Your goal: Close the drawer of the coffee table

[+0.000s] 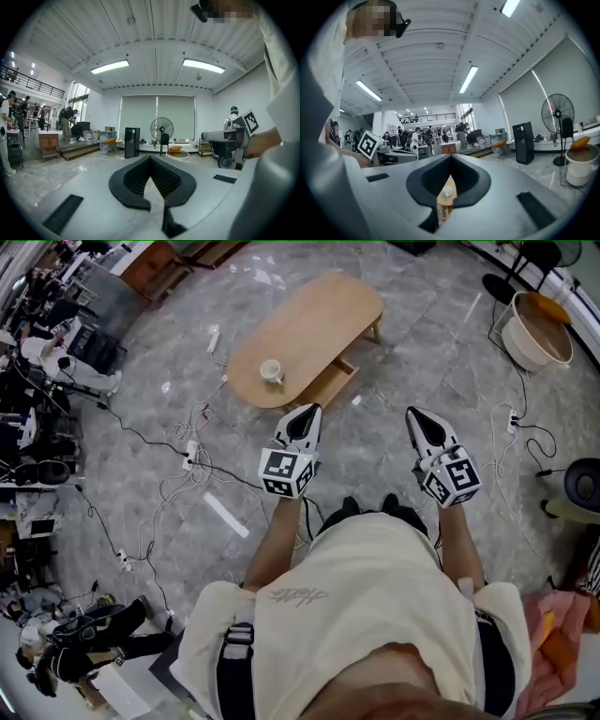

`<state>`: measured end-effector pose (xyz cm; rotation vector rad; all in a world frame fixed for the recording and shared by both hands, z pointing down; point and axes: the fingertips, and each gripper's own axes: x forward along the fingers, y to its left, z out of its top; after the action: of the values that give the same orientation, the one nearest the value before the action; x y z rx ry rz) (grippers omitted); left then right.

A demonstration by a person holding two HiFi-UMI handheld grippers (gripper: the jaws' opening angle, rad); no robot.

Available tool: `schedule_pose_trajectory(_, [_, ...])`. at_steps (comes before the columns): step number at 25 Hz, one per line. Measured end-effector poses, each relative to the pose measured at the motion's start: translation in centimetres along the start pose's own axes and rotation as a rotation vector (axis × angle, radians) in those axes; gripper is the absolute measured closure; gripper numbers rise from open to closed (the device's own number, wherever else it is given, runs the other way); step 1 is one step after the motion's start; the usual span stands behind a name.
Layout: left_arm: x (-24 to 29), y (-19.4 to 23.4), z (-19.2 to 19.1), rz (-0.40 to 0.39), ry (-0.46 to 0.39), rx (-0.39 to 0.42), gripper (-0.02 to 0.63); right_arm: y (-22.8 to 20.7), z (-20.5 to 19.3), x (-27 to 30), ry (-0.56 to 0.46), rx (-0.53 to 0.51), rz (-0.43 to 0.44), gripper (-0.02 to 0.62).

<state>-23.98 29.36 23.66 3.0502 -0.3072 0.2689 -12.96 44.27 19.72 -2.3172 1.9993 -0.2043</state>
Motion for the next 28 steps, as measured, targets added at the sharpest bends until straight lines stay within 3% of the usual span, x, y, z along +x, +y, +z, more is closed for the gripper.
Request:
schedule_pose_trajectory(7, [-0.3,3.6,-2.2,-0.012,0.023,-0.036,0.601,2.2,-2.4,2.8,0.052,-0.005,0.001,0.601])
schedule_pose_trajectory(12, [1.5,5.7,-3.0,-0.012,0.049,-0.062,0.601,1.2,-2.8,5.3,0.08,-0.002,0.011,0.601])
schedule_pose_trajectory(21, [10.1,8.2,-2.4,0.017,0.081,-0.045,0.601,-6.4,-3.1,11.7,0.079,0.026,0.056,0.601])
schedule_pose_trajectory(28, [18.6,9.2,-0.7,0.058,0.12,-0.016,0.601,-15.2,-1.6,16.7,0.074,-0.007,0.112,0.601])
